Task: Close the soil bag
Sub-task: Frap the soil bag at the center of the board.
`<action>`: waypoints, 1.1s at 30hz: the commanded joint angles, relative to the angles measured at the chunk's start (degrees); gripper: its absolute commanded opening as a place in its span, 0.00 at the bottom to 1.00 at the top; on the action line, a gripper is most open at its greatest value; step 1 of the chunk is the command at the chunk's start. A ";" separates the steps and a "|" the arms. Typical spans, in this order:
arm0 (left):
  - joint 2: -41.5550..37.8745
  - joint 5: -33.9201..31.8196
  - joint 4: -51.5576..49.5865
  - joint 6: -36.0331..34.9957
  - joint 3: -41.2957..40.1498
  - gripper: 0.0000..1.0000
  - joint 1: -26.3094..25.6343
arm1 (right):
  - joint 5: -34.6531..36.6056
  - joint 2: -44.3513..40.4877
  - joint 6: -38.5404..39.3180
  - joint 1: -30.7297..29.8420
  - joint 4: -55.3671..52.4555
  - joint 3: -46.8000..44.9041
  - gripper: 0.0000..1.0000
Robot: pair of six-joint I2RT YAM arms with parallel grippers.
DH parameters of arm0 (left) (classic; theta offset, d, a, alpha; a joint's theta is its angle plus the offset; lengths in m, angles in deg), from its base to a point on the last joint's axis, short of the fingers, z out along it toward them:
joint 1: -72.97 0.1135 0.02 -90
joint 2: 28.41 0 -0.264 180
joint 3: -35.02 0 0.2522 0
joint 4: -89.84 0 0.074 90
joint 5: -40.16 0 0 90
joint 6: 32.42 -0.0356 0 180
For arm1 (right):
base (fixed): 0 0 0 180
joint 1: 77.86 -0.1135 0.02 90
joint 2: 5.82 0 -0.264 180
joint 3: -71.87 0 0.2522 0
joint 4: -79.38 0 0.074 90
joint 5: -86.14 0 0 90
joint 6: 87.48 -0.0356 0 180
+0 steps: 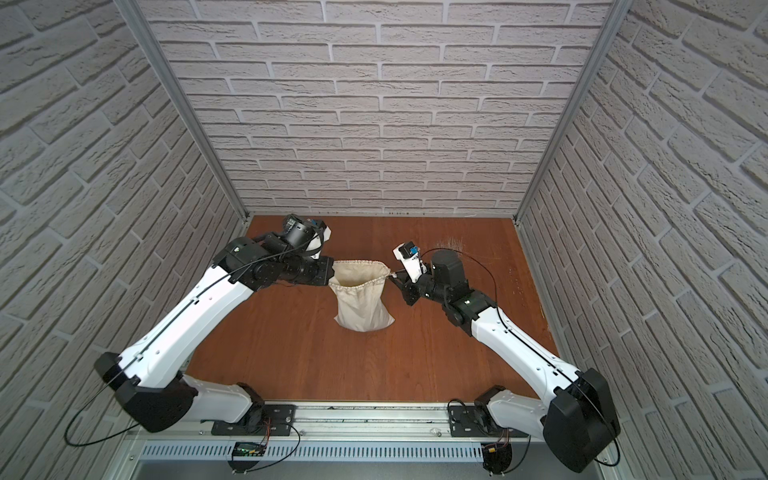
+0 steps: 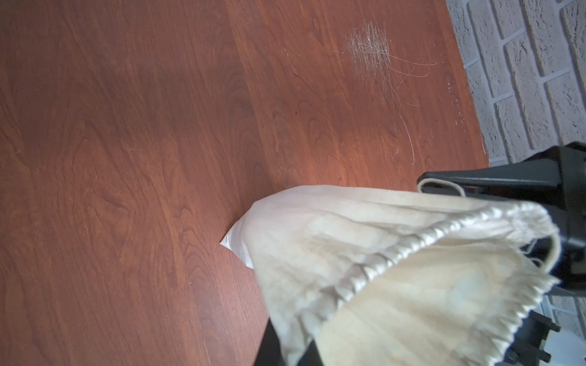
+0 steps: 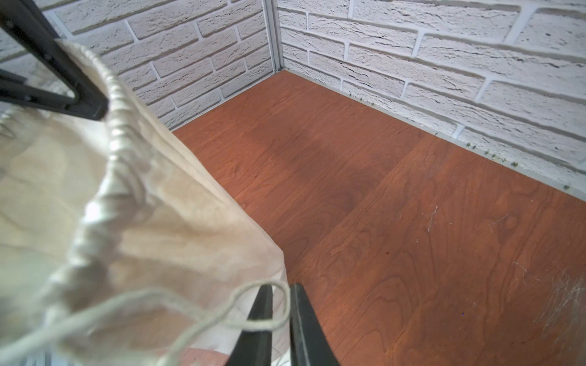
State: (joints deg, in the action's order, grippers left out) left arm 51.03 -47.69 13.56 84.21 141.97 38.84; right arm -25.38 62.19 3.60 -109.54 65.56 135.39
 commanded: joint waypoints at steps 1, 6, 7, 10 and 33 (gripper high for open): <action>-1.98 -0.23 1.00 -0.18 0.07 0.00 0.28 | 0.69 -2.18 0.14 -0.56 3.91 0.26 0.11; -2.00 -0.40 0.76 -0.26 0.47 0.00 0.34 | 1.67 -4.30 0.31 -0.74 3.58 -1.01 0.03; -1.90 -0.47 0.63 -0.34 0.55 0.00 0.39 | 2.36 -4.86 0.26 -0.74 3.25 -1.27 0.03; -1.69 -0.65 0.48 -0.33 1.10 0.00 0.57 | 6.58 -7.38 -0.70 -0.79 2.84 -2.37 0.03; 0.44 1.03 0.72 -0.07 5.98 0.05 0.89 | 22.30 -23.22 -0.88 -0.93 -7.45 3.95 0.03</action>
State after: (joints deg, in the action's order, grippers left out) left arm 51.97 -45.89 12.59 84.32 144.51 39.30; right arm -3.90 39.26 2.97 -110.50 55.42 135.81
